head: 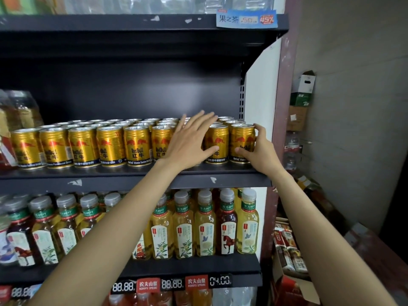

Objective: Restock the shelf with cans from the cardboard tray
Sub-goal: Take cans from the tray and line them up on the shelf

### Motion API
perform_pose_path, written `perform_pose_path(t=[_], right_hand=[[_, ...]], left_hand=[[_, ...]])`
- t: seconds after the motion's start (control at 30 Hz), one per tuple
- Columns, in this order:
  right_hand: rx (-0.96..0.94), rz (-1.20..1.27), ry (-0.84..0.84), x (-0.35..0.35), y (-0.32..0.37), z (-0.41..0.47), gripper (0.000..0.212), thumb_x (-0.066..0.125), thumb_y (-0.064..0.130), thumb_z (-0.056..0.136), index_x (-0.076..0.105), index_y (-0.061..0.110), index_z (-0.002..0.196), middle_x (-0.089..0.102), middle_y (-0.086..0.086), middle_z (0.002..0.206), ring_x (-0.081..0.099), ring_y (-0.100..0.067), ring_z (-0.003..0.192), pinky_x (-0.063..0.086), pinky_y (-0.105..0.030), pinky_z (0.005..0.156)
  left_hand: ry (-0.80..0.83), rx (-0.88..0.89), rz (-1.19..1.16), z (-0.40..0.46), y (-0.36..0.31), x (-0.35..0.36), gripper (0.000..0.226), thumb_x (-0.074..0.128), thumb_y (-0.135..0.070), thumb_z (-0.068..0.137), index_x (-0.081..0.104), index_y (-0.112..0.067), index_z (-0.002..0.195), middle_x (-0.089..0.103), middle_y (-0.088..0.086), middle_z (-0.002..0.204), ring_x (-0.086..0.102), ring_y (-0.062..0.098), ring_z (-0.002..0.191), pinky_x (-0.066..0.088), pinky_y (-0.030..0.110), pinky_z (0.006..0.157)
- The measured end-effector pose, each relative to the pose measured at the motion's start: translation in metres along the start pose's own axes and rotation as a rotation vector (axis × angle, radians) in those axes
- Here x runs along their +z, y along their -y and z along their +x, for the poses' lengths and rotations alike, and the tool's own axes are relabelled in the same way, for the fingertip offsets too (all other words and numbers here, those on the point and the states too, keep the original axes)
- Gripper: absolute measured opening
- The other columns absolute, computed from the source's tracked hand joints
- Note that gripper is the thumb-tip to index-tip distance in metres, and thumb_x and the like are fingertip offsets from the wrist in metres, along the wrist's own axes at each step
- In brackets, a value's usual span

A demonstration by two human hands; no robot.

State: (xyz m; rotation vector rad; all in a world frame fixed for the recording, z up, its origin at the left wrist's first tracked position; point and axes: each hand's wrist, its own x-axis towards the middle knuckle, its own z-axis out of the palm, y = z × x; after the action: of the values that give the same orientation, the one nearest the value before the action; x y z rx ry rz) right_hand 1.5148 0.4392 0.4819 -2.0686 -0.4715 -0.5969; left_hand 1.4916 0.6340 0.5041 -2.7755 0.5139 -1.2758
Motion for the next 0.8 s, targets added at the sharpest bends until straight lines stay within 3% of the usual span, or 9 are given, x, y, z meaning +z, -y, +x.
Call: perform_pose_path(t=[0.1, 0.23, 0.4, 0.67, 0.8], right_hand=[[-0.009, -0.001, -0.004, -0.001, -0.001, -0.001, 0.079, 0.07, 0.019, 0.082, 0.02, 0.013, 0.142, 0.052, -0.013, 0.135, 0.053, -0.03, 0.12, 0.042, -0.037, 0.097], [-0.012, -0.034, -0.037, 0.0, 0.0, -0.003, 0.078, 0.071, 0.023, 0.082, 0.022, 0.014, 0.142, 0.052, -0.012, 0.135, 0.053, -0.03, 0.119, 0.043, -0.038, 0.097], [-0.023, -0.107, -0.081, 0.003, 0.001, -0.005, 0.078, 0.07, 0.027, 0.082, 0.022, 0.014, 0.142, 0.051, -0.011, 0.137, 0.051, -0.029, 0.121, 0.041, -0.037, 0.097], [-0.033, -0.146, -0.079, 0.007, -0.002, -0.004, 0.082, 0.068, 0.03, 0.083, 0.017, 0.013, 0.145, 0.047, -0.013, 0.139, 0.049, -0.031, 0.123, 0.041, -0.04, 0.098], [-0.039, -0.134, -0.069, 0.008, -0.002, -0.004, 0.083, 0.067, 0.03, 0.084, 0.015, 0.012, 0.146, 0.045, -0.012, 0.141, 0.048, -0.03, 0.125, 0.04, -0.04, 0.099]], left_hand=[[0.068, 0.03, -0.033, 0.016, -0.012, 0.001, 0.066, 0.054, -0.051, 0.088, 0.03, -0.027, 0.144, 0.033, -0.003, 0.151, 0.028, 0.017, 0.139, 0.014, 0.035, 0.115], [-0.005, 0.022, -0.034, 0.016, -0.01, 0.004, 0.06, 0.058, -0.052, 0.084, 0.044, -0.027, 0.136, 0.051, -0.001, 0.133, 0.041, 0.018, 0.124, 0.032, 0.034, 0.103], [-0.042, 0.021, 0.012, 0.021, -0.013, 0.008, 0.061, 0.059, -0.057, 0.08, 0.05, -0.026, 0.132, 0.053, 0.001, 0.119, 0.044, 0.019, 0.113, 0.035, 0.032, 0.093], [-0.069, 0.134, 0.311, 0.015, -0.004, 0.025, 0.063, 0.033, -0.058, 0.092, 0.044, -0.014, 0.134, 0.059, 0.006, 0.125, 0.054, 0.023, 0.114, 0.04, 0.038, 0.096], [-0.054, 0.123, 0.345, 0.016, -0.003, 0.029, 0.065, 0.027, -0.058, 0.093, 0.037, -0.013, 0.14, 0.057, 0.006, 0.13, 0.055, 0.022, 0.115, 0.039, 0.037, 0.098]])
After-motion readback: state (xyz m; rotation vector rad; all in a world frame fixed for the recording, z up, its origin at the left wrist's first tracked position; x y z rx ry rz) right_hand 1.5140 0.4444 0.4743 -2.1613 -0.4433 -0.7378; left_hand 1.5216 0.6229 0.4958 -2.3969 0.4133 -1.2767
